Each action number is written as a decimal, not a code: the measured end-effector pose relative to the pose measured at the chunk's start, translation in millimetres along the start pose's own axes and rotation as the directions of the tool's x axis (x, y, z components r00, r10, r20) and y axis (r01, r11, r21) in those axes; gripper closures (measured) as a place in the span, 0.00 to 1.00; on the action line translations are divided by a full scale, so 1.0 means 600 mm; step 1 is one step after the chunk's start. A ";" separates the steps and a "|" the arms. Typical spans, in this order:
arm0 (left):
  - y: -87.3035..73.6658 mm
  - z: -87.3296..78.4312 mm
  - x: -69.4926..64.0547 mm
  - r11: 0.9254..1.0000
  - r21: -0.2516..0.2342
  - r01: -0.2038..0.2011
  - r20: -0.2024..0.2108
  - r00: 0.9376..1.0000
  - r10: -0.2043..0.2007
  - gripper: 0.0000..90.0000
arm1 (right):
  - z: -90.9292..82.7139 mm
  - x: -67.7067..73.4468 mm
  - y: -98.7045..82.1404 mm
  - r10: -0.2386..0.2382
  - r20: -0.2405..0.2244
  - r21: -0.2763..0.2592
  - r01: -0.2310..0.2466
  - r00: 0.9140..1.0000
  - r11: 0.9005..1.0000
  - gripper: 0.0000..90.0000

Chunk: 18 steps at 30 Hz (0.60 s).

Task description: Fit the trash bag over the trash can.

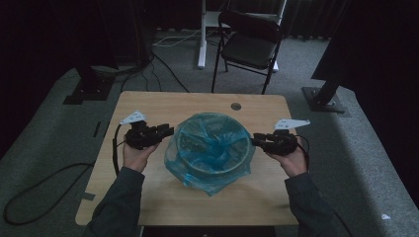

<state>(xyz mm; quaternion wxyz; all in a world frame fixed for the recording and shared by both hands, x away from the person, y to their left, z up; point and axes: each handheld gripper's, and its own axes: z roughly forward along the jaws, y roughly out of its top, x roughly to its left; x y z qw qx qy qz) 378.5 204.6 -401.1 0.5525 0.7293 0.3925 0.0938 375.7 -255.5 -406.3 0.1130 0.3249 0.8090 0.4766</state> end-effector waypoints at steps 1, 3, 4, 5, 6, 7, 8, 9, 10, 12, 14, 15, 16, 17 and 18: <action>0.002 -0.001 -0.001 1.000 -0.002 -0.003 0.000 1.000 0.003 0.70 | -0.004 0.002 0.000 -0.002 0.009 -0.006 0.002 1.000 1.000 0.71; 0.008 -0.006 -0.003 1.000 -0.006 -0.016 0.001 1.000 0.016 0.68 | -0.009 0.004 -0.001 -0.008 0.019 -0.012 0.008 1.000 1.000 0.69; 0.011 -0.007 -0.005 1.000 -0.009 -0.023 0.002 1.000 0.023 0.68 | -0.011 0.005 -0.001 -0.007 0.023 -0.018 0.008 1.000 1.000 0.68; 0.014 -0.008 -0.007 0.999 -0.012 -0.031 0.005 1.000 0.031 0.67 | -0.014 0.005 -0.001 -0.008 0.023 -0.022 0.009 1.000 1.000 0.67; 0.017 -0.009 -0.010 0.999 -0.012 -0.039 0.010 0.999 0.040 0.67 | -0.015 0.006 -0.002 -0.009 0.021 -0.027 0.010 1.000 1.000 0.66; 0.019 -0.009 -0.011 0.999 -0.014 -0.047 0.011 0.999 0.047 0.66 | -0.017 0.007 -0.002 -0.013 0.014 -0.027 0.014 1.000 1.000 0.66; 0.022 -0.009 -0.015 0.998 -0.015 -0.056 0.017 0.998 0.056 0.66 | -0.017 0.007 -0.003 -0.016 0.013 -0.024 0.016 1.000 1.000 0.66; 0.024 -0.009 -0.017 0.998 -0.014 -0.062 0.022 0.998 0.062 0.66 | -0.017 0.009 -0.003 -0.019 0.014 -0.018 0.019 1.000 1.000 0.65; 0.026 -0.008 -0.020 0.997 -0.015 -0.070 0.025 0.997 0.070 0.65 | -0.016 0.009 -0.003 -0.025 0.017 -0.015 0.025 1.000 1.000 0.65; 0.031 -0.006 -0.026 0.996 -0.013 -0.086 0.036 0.996 0.086 0.65 | -0.016 0.011 -0.002 -0.028 0.016 -0.009 0.028 0.999 1.000 0.64; 0.035 -0.003 -0.033 0.995 -0.008 -0.103 0.043 0.994 0.103 0.65 | -0.016 0.012 -0.002 -0.029 0.016 -0.008 0.029 0.999 1.000 0.64; 0.037 -0.002 -0.035 0.994 -0.006 -0.109 0.047 0.993 0.109 0.65 | -0.016 0.012 -0.002 -0.029 0.015 -0.009 0.029 0.999 1.000 0.64; 0.039 0.000 -0.038 0.993 -0.003 -0.120 0.053 0.991 0.120 0.65 | -0.017 0.012 -0.002 -0.029 0.014 -0.009 0.029 0.999 1.000 0.64; 0.042 0.002 -0.042 0.992 0.001 -0.130 0.057 0.990 0.130 0.65 | -0.017 0.012 -0.002 -0.030 0.014 -0.009 0.031 0.999 0.999 0.64; 0.045 0.004 -0.046 0.990 0.002 -0.143 0.063 0.988 0.143 0.65 | -0.017 0.012 -0.002 -0.031 0.014 -0.010 0.032 0.999 0.999 0.64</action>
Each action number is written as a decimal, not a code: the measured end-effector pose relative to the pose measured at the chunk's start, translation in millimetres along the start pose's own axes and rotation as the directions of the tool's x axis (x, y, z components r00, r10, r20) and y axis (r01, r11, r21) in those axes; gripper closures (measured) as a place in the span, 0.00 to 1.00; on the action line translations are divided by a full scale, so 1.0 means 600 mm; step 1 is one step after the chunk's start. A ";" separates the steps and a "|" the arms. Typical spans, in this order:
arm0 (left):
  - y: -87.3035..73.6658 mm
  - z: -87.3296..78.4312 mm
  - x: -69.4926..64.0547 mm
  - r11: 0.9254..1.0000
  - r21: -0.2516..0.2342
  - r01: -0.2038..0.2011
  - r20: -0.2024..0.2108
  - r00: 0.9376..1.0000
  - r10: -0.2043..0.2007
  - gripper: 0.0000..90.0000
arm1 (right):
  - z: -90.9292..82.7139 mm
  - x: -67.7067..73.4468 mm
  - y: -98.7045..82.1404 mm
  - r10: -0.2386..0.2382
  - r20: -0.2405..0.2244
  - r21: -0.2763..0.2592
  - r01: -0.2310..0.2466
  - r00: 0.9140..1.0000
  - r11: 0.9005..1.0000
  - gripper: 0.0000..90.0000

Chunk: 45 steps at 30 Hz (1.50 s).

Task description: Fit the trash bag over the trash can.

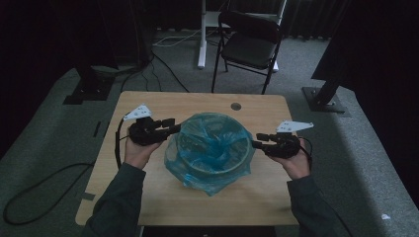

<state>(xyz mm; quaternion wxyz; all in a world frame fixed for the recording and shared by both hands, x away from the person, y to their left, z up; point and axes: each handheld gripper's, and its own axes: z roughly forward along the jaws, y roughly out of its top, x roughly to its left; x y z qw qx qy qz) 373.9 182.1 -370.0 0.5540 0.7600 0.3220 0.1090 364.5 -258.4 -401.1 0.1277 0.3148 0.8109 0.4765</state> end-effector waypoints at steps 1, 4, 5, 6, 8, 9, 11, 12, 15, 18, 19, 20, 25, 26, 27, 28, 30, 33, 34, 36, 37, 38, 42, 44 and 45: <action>0.003 0.002 -0.002 1.000 0.003 -0.006 0.006 1.000 0.005 0.65 | 0.000 0.000 0.000 0.000 0.000 0.000 0.000 1.000 1.000 0.64; 0.014 0.010 -0.014 0.999 0.017 -0.043 0.032 0.999 0.042 0.65 | -0.001 0.000 0.000 -0.002 -0.001 -0.001 0.002 1.000 1.000 0.64; 0.018 0.014 -0.018 0.998 0.017 -0.054 0.042 0.998 0.053 0.65 | -0.001 0.000 0.000 -0.002 -0.001 -0.002 0.002 1.000 1.000 0.64; 0.023 0.018 -0.023 0.997 0.023 -0.069 0.057 0.996 0.068 0.65 | -0.001 0.000 0.000 -0.002 -0.002 -0.002 0.002 1.000 1.000 0.64; 0.030 0.025 -0.031 0.995 0.033 -0.089 0.076 0.993 0.087 0.65 | -0.001 0.000 0.000 -0.003 -0.003 -0.002 0.003 1.000 1.000 0.64; 0.035 0.031 -0.037 0.994 0.041 -0.105 0.090 0.991 0.101 0.65 | -0.001 0.000 0.000 -0.003 -0.003 -0.002 0.003 1.000 1.000 0.64; 0.042 0.041 -0.047 0.989 0.052 -0.139 0.125 0.983 0.131 0.65 | -0.001 0.000 0.000 -0.003 -0.003 -0.003 0.003 1.000 1.000 0.64; 0.042 0.041 -0.047 0.989 0.052 -0.139 0.125 0.983 0.131 0.65 | -0.001 0.000 0.000 -0.003 -0.003 -0.003 0.003 1.000 1.000 0.64; 0.052 0.056 -0.062 0.981 0.060 -0.185 0.176 0.969 0.172 0.66 | -0.003 0.000 -0.001 -0.003 -0.004 -0.005 0.003 1.000 1.000 0.64; 0.062 0.068 -0.073 0.974 0.070 -0.217 0.202 0.959 0.199 0.67 | -0.004 0.000 -0.002 -0.002 -0.005 -0.007 0.002 1.000 1.000 0.63; 0.065 0.072 -0.076 0.972 0.072 -0.223 0.208 0.957 0.204 0.67 | -0.005 0.000 -0.002 -0.001 -0.005 -0.009 0.001 1.000 1.000 0.63; 0.069 0.076 -0.079 0.969 0.077 -0.233 0.215 0.953 0.212 0.67 | -0.005 0.000 -0.002 -0.002 -0.006 -0.011 0.002 1.000 1.000 0.63; 0.079 0.098 -0.089 0.958 0.110 -0.264 0.238 0.943 0.233 0.67 | -0.007 0.000 -0.003 -0.002 -0.008 -0.012 0.002 1.000 1.000 0.62; 0.081 0.102 -0.090 0.955 0.117 -0.271 0.247 0.940 0.236 0.67 | -0.007 0.000 -0.003 -0.003 -0.009 -0.013 0.003 1.000 1.000 0.62; 0.084 0.106 -0.091 0.952 0.125 -0.279 0.259 0.936 0.240 0.67 | -0.007 0.000 -0.004 -0.003 -0.009 -0.012 0.003 1.000 1.000 0.62; 0.086 0.110 -0.093 0.949 0.131 -0.286 0.269 0.932 0.244 0.67 | -0.007 0.000 -0.004 -0.005 -0.009 -0.013 0.005 1.000 1.000 0.62; 0.088 0.118 -0.097 0.943 0.147 -0.299 0.295 0.923 0.247 0.67 | -0.007 0.000 -0.004 -0.005 -0.010 -0.012 0.005 1.000 1.000 0.62; 0.089 0.133 -0.103 0.927 0.179 -0.330 0.317 0.911 0.263 0.67 | -0.005 0.000 -0.006 -0.006 -0.017 -0.010 0.005 1.000 1.000 0.62; 0.089 0.133 -0.103 0.927 0.179 -0.330 0.317 0.911 0.263 0.67 | -0.005 0.000 -0.006 -0.006 -0.017 -0.010 0.005 1.000 1.000 0.62; 0.089 0.141 -0.105 0.922 0.192 -0.335 0.323 0.909 0.263 0.67 | -0.004 0.001 -0.007 -0.005 -0.018 -0.008 0.005 1.000 1.000 0.62; 0.089 0.143 -0.105 0.920 0.202 -0.337 0.318 0.911 0.264 0.67 | -0.004 0.001 -0.007 -0.005 -0.019 -0.007 0.005 1.000 1.000 0.62; 0.088 0.146 -0.105 0.917 0.208 -0.341 0.318 0.910 0.267 0.67 | -0.004 0.001 -0.007 -0.006 -0.025 -0.005 0.006 1.000 1.000 0.63; 0.086 0.153 -0.107 0.902 0.235 -0.363 0.322 0.904 0.280 0.67 | -0.005 0.002 -0.007 -0.019 -0.057 -0.001 0.019 0.998 1.000 0.66; 0.087 0.157 -0.108 0.898 0.242 -0.367 0.326 0.903 0.281 0.67 | -0.003 0.003 -0.007 -0.021 -0.070 0.001 0.021 0.997 1.000 0.66; 0.087 0.158 -0.109 0.895 0.245 -0.372 0.329 0.901 0.284 0.67 | -0.001 0.004 -0.007 -0.022 -0.088 0.001 0.022 0.996 1.000 0.66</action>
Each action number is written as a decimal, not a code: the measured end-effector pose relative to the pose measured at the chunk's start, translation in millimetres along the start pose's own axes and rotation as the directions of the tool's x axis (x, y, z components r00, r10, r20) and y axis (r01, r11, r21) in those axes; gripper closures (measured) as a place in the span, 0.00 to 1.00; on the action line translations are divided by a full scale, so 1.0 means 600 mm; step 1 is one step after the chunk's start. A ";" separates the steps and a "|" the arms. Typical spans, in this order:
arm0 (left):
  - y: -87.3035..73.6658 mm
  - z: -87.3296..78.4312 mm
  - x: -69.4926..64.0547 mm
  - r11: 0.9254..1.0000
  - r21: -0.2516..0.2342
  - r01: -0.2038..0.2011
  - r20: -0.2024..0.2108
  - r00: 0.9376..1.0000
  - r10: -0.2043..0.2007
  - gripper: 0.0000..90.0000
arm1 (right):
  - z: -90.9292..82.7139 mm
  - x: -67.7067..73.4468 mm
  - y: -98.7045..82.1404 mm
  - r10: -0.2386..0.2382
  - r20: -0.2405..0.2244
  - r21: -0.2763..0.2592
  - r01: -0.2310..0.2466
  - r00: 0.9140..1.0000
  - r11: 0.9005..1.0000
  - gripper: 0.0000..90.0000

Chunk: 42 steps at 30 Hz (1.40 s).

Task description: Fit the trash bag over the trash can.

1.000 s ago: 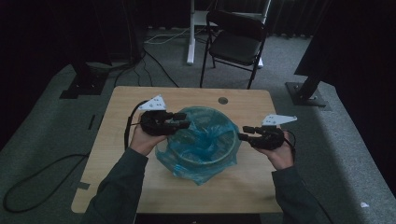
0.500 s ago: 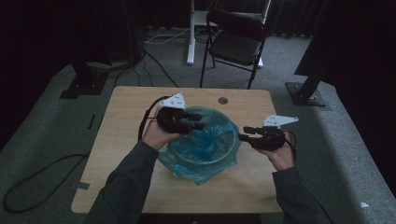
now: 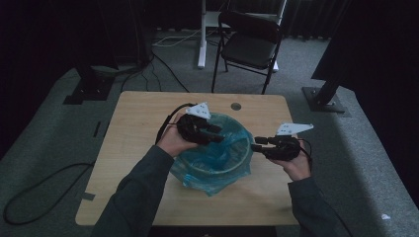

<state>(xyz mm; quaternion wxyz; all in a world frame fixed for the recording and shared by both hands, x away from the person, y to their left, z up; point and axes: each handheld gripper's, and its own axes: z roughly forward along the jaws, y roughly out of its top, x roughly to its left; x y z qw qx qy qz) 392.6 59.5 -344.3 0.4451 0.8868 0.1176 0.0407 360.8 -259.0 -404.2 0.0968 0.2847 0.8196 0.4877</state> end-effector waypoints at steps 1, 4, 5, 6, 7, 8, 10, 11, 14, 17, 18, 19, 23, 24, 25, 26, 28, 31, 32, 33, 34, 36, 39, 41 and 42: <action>0.001 0.002 0.000 1.000 0.002 -0.002 0.003 1.000 0.002 0.67 | 0.000 0.000 0.000 0.000 0.000 0.000 0.000 1.000 1.000 0.66; 0.004 0.007 0.000 1.000 0.019 -0.011 0.004 1.000 0.011 0.67 | 0.000 0.001 0.000 -0.003 -0.012 0.000 0.003 1.000 1.000 0.67; 0.005 0.008 0.000 1.000 0.023 -0.013 0.002 1.000 0.013 0.67 | 0.000 0.001 0.000 -0.001 -0.014 -0.001 0.001 1.000 1.000 0.67; 0.007 0.010 0.000 0.999 0.029 -0.013 0.002 1.000 0.013 0.67 | -0.001 0.001 0.000 0.002 -0.017 -0.006 -0.002 1.000 1.000 0.68; 0.009 0.011 -0.001 0.999 0.037 -0.020 -0.003 1.000 0.020 0.67 | -0.001 0.001 0.000 0.001 -0.019 -0.007 -0.001 1.000 1.000 0.68; 0.011 0.012 -0.001 0.999 0.042 -0.024 -0.004 1.000 0.024 0.67 | -0.001 0.001 0.000 0.001 -0.019 -0.007 -0.001 1.000 1.000 0.68; 0.013 0.013 -0.001 0.998 0.047 -0.028 -0.003 1.000 0.028 0.67 | -0.001 0.001 0.000 0.001 -0.024 -0.008 -0.001 1.000 1.000 0.70; 0.014 0.015 -0.001 0.998 0.051 -0.031 -0.004 1.000 0.031 0.67 | -0.001 0.001 0.000 0.002 -0.028 -0.009 -0.002 1.000 1.000 0.71; 0.016 0.019 -0.001 0.997 0.069 -0.037 -0.004 0.999 0.037 0.67 | -0.001 0.001 0.000 0.001 -0.033 -0.010 -0.002 0.999 1.000 0.74; 0.023 0.034 -0.002 0.991 0.117 -0.060 -0.004 0.998 0.061 0.67 | -0.001 0.000 -0.001 0.000 -0.040 -0.008 -0.001 0.999 1.000 0.77; 0.024 0.038 -0.002 0.989 0.133 -0.067 -0.005 0.998 0.068 0.67 | -0.001 0.000 -0.001 0.001 -0.042 -0.008 -0.001 0.999 1.000 0.77; 0.025 0.043 -0.002 0.986 0.152 -0.075 -0.011 0.997 0.078 0.67 | -0.001 0.000 -0.001 0.002 -0.043 -0.007 -0.002 0.999 1.000 0.77; 0.027 0.062 0.000 0.977 0.198 -0.081 -0.035 0.995 0.090 0.67 | -0.002 0.001 -0.001 0.002 -0.047 -0.007 -0.002 0.999 1.000 0.80; 0.027 0.065 0.001 0.973 0.213 -0.082 -0.045 0.995 0.094 0.67 | -0.002 0.001 -0.001 0.001 -0.048 -0.007 -0.001 0.999 1.000 0.81; 0.026 0.069 0.003 0.971 0.225 -0.079 -0.052 0.994 0.093 0.67 | -0.003 0.000 -0.001 -0.001 -0.048 -0.007 0.000 0.999 1.000 0.82; 0.026 0.072 0.004 0.969 0.236 -0.078 -0.062 0.994 0.095 0.67 | -0.003 0.000 -0.002 -0.002 -0.049 -0.007 0.001 0.999 1.000 0.84; 0.027 0.075 0.006 0.962 0.261 -0.083 -0.082 0.991 0.107 0.67 | -0.002 0.001 -0.002 -0.003 -0.053 -0.007 0.003 0.999 1.000 0.89; 0.029 0.081 0.009 0.957 0.279 -0.081 -0.106 0.988 0.115 0.67 | -0.002 0.001 -0.002 -0.005 -0.054 -0.007 0.004 0.999 1.000 0.93; 0.030 0.086 0.010 0.951 0.296 -0.084 -0.119 0.985 0.124 0.66 | -0.003 0.001 -0.002 -0.006 -0.054 -0.007 0.005 0.999 1.000 0.96; 0.030 0.086 0.010 0.951 0.296 -0.084 -0.119 0.985 0.124 0.66 | -0.003 0.001 -0.002 -0.005 -0.055 -0.006 0.005 0.998 1.000 0.96; 0.030 0.089 0.009 0.948 0.307 -0.085 -0.127 0.983 0.129 0.66 | -0.003 0.001 -0.002 -0.005 -0.055 -0.006 0.005 0.998 1.000 0.96; 0.030 0.093 0.008 0.941 0.326 -0.091 -0.139 0.980 0.143 0.65 | -0.004 0.001 -0.002 -0.003 -0.057 -0.007 0.003 0.998 1.000 0.97; 0.030 0.099 0.007 0.931 0.352 -0.095 -0.166 0.973 0.162 0.63 | -0.004 0.001 -0.002 -0.003 -0.059 -0.008 0.002 0.998 1.000 0.97; 0.030 0.102 0.007 0.932 0.351 -0.094 -0.182 0.969 0.166 0.59 | -0.004 0.002 -0.002 -0.005 -0.060 -0.007 0.004 0.998 1.000 0.97; 0.031 0.103 0.007 0.932 0.351 -0.093 -0.195 0.966 0.170 0.59 | -0.004 0.002 -0.001 -0.004 -0.060 -0.008 0.004 0.998 1.000 0.96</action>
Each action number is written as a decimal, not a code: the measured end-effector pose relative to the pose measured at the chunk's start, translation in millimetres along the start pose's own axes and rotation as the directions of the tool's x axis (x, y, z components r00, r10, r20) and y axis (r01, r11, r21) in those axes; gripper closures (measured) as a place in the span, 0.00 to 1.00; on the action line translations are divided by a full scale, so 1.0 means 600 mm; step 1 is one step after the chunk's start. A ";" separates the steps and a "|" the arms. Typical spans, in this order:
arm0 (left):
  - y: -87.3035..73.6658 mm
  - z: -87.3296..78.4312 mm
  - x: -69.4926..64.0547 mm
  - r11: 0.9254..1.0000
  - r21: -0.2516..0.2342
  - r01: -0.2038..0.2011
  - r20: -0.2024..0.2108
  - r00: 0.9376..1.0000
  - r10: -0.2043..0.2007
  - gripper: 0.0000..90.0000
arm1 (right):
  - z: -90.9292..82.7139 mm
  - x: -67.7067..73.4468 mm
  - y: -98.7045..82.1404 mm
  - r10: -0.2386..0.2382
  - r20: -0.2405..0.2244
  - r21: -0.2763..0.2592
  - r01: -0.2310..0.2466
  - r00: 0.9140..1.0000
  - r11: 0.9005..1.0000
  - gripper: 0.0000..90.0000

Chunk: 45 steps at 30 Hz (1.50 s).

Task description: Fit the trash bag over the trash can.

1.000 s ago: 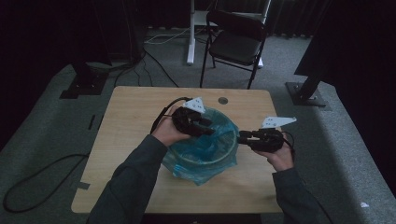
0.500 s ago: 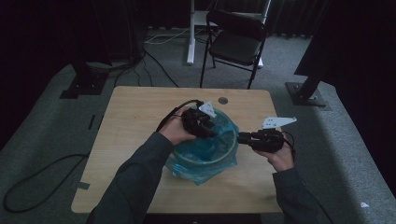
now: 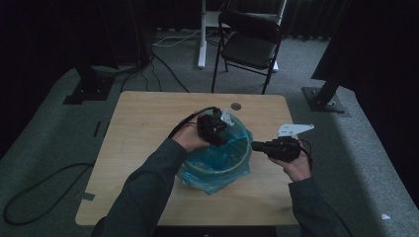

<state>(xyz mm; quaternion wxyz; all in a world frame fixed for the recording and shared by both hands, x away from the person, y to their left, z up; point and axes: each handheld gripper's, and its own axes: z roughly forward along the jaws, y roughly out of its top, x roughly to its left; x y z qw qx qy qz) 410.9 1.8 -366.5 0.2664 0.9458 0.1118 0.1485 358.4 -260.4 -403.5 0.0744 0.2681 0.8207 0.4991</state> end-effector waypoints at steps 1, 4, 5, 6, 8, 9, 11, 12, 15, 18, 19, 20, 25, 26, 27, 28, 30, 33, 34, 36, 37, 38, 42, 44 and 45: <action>0.001 0.000 -0.001 1.000 0.003 0.000 -0.015 1.000 0.000 0.57 | 0.000 0.000 0.000 0.000 -0.001 0.000 0.000 1.000 1.000 0.96; 0.007 0.002 -0.003 1.000 0.006 -0.005 -0.039 0.999 0.005 0.54 | 0.000 -0.001 0.000 0.005 -0.003 -0.005 -0.005 1.000 1.000 0.94; 0.009 0.003 -0.003 1.000 0.007 -0.003 -0.043 0.999 0.004 0.53 | 0.000 -0.001 0.000 0.004 -0.003 -0.006 -0.004 1.000 1.000 0.94; 0.010 0.004 -0.002 1.000 0.007 -0.001 -0.048 0.999 0.002 0.53 | 0.000 -0.001 0.000 0.004 -0.003 -0.006 -0.004 1.000 1.000 0.94; 0.013 0.007 -0.001 1.000 0.013 0.009 -0.066 0.998 -0.008 0.53 | 0.000 -0.001 0.000 0.004 -0.004 -0.007 -0.004 1.000 1.000 0.93; 0.014 0.008 0.001 1.000 0.013 0.013 -0.068 0.998 -0.012 0.53 | -0.001 -0.001 0.000 0.002 -0.004 -0.007 -0.002 1.000 1.000 0.93; 0.014 0.010 0.003 1.000 0.015 0.027 -0.076 0.997 -0.026 0.53 | -0.003 -0.001 0.000 0.004 -0.004 -0.010 -0.004 1.000 1.000 0.92; 0.014 0.010 0.003 0.999 0.020 0.029 -0.082 0.996 -0.028 0.53 | -0.003 -0.001 0.000 0.004 -0.004 -0.010 -0.004 1.000 1.000 0.92; 0.013 0.007 0.005 0.999 0.014 0.036 -0.122 0.992 -0.034 0.54 | -0.004 -0.002 -0.001 0.004 -0.002 -0.012 -0.004 1.000 1.000 0.92; 0.012 0.002 0.006 0.999 0.002 0.042 -0.185 0.982 -0.040 0.55 | -0.004 -0.003 -0.001 0.011 -0.010 -0.021 -0.011 1.000 1.000 0.91; 0.012 0.001 0.006 0.999 0.001 0.044 -0.196 0.980 -0.043 0.55 | -0.004 -0.003 -0.001 0.011 -0.010 -0.021 -0.011 1.000 1.000 0.91; 0.011 -0.001 0.007 0.999 -0.006 0.049 -0.201 0.978 -0.049 0.55 | -0.005 -0.003 -0.001 0.012 -0.010 -0.022 -0.012 1.000 1.000 0.91; 0.007 -0.021 0.008 0.996 -0.061 0.058 -0.157 0.985 -0.067 0.55 | -0.007 -0.004 -0.002 0.016 -0.017 -0.026 -0.016 1.000 1.000 0.89; 0.006 -0.029 0.007 0.996 -0.074 0.055 -0.144 0.987 -0.065 0.55 | -0.008 -0.004 -0.002 0.016 -0.016 -0.027 -0.017 1.000 1.000 0.88; 0.005 -0.035 0.005 0.995 -0.083 0.050 -0.132 0.989 -0.060 0.55 | -0.008 -0.005 -0.002 0.017 -0.015 -0.028 -0.017 1.000 0.999 0.88; 0.004 -0.041 0.003 0.994 -0.097 0.049 -0.116 0.991 -0.060 0.55 | -0.009 -0.005 -0.003 0.017 -0.015 -0.028 -0.018 1.000 0.999 0.88; 0.000 -0.052 0.000 0.992 -0.115 0.044 -0.096 0.994 -0.055 0.55 | -0.009 -0.005 -0.003 0.018 -0.014 -0.029 -0.018 1.000 0.999 0.87; -0.009 -0.073 -0.002 0.986 -0.157 0.051 -0.095 0.993 -0.067 0.54 | -0.010 -0.005 -0.002 0.019 -0.013 -0.032 -0.019 1.000 0.999 0.85; -0.014 -0.081 -0.002 0.983 -0.174 0.057 -0.095 0.993 -0.075 0.53 | -0.011 -0.005 -0.002 0.020 -0.013 -0.032 -0.021 1.000 0.999 0.85; -0.023 -0.095 -0.001 0.977 -0.205 0.066 -0.104 0.991 -0.088 0.53 | -0.012 -0.005 -0.002 0.020 -0.012 -0.033 -0.021 1.000 0.999 0.84; -0.032 -0.105 -0.001 0.969 -0.234 0.077 -0.119 0.987 -0.107 0.53 | -0.012 -0.005 -0.002 0.020 -0.010 -0.033 -0.021 1.000 0.999 0.83; -0.038 -0.110 0.000 0.965 -0.247 0.086 -0.120 0.986 -0.118 0.53 | -0.013 -0.005 -0.002 0.021 -0.006 -0.034 -0.021 1.000 0.999 0.83; -0.074 -0.134 0.010 0.942 -0.303 0.142 -0.134 0.973 -0.190 0.53 | -0.013 -0.007 -0.002 0.023 0.006 -0.036 -0.023 1.000 0.999 0.79; -0.094 -0.144 0.018 0.927 -0.331 0.177 -0.144 0.961 -0.235 0.53 | -0.013 -0.007 -0.002 0.022 0.015 -0.034 -0.021 1.000 0.999 0.77; -0.101 -0.147 0.020 0.923 -0.339 0.185 -0.150 0.957 -0.247 0.53 | -0.012 -0.008 -0.002 0.020 0.016 -0.031 -0.019 1.000 0.999 0.76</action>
